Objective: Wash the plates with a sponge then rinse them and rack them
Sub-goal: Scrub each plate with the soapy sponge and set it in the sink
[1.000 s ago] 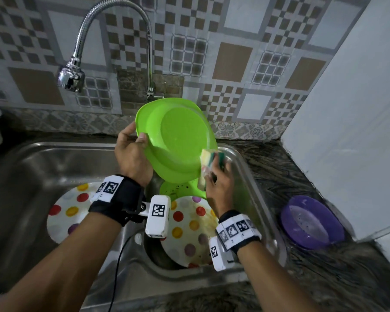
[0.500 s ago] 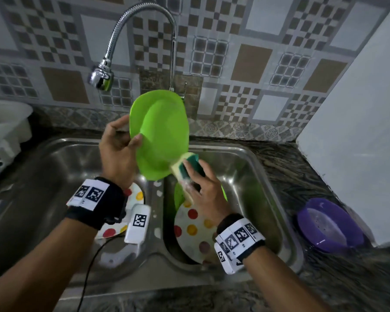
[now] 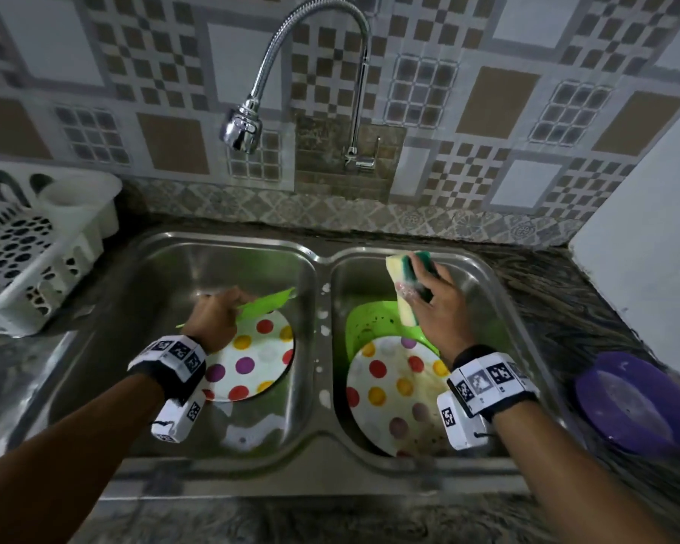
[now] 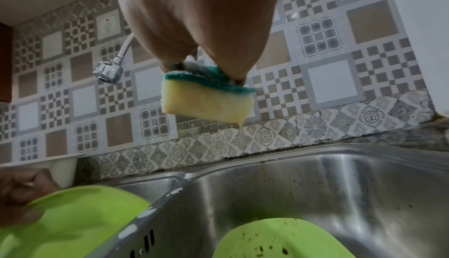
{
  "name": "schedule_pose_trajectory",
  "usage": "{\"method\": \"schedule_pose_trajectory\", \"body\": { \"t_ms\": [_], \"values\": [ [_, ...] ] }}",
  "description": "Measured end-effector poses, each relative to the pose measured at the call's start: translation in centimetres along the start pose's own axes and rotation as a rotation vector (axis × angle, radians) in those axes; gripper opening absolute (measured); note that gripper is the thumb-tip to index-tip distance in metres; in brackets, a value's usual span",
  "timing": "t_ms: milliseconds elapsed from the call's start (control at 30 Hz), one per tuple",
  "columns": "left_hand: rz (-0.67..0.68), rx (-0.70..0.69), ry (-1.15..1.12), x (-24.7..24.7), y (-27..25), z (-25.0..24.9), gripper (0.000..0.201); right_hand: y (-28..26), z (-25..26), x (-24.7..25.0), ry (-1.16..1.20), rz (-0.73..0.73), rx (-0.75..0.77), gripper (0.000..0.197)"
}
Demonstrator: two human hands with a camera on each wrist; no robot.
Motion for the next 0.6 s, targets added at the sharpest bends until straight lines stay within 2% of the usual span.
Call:
{"method": "schedule_pose_trajectory", "body": {
  "t_ms": [100, 167, 233, 300, 367, 433, 467, 533, 567, 600],
  "values": [
    [0.118, -0.02, 0.014, -2.0, 0.0, 0.5, 0.036, 0.0, -0.7, 0.4, -0.027, -0.004, 0.003, 0.049],
    [0.282, 0.03, 0.02, -3.1, -0.5, 0.0, 0.023, -0.1, -1.2, 1.0, -0.079, -0.008, 0.036, 0.047],
    [0.435, 0.208, -0.222, -4.2, -1.0, 0.1, 0.02, -0.2, -1.8, 2.0, -0.16, -0.015, 0.048, 0.047],
    [0.454, 0.354, -0.502, -5.5, -1.0, 1.1, 0.035, -0.3, -2.4, 3.3, -0.22, -0.027, 0.033, 0.046],
    [0.437, 0.4, -0.603, -5.7, -0.7, 1.4, 0.045, -0.6, -2.8, 4.9, -0.226, -0.051, 0.032, 0.046],
    [0.384, 0.277, -0.556, -5.2, 0.1, -0.1, 0.051, -0.8, -3.1, 6.6, -0.22, -0.08, 0.015, 0.047],
    [0.321, 0.171, -0.473, -4.7, 0.6, -1.5, 0.045, -0.9, -3.2, 7.6, -0.223, -0.089, -0.009, 0.047],
    [0.214, -0.028, -0.181, -4.0, 1.7, -4.6, 0.017, -1.2, -3.7, 9.5, -0.224, -0.118, -0.059, 0.048],
    [0.156, -0.127, -0.03, -3.5, 2.2, -6.4, 0.007, -1.3, -4.0, 10.6, -0.227, -0.138, -0.079, 0.048],
    [0.139, -0.202, 0.002, -3.3, 2.4, -8.2, 0.004, -1.5, -4.4, 11.7, -0.238, -0.158, -0.097, 0.048]
  ]
}}
Point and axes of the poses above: each hand's wrist, its own y-axis towards the middle knuckle, its own x-axis out of the back of the hand, z = x × y, the point moved 2 cm from there along y, towards the middle knuckle, and after that the axes turned 1 degree about -z, right-handed, at the moved point
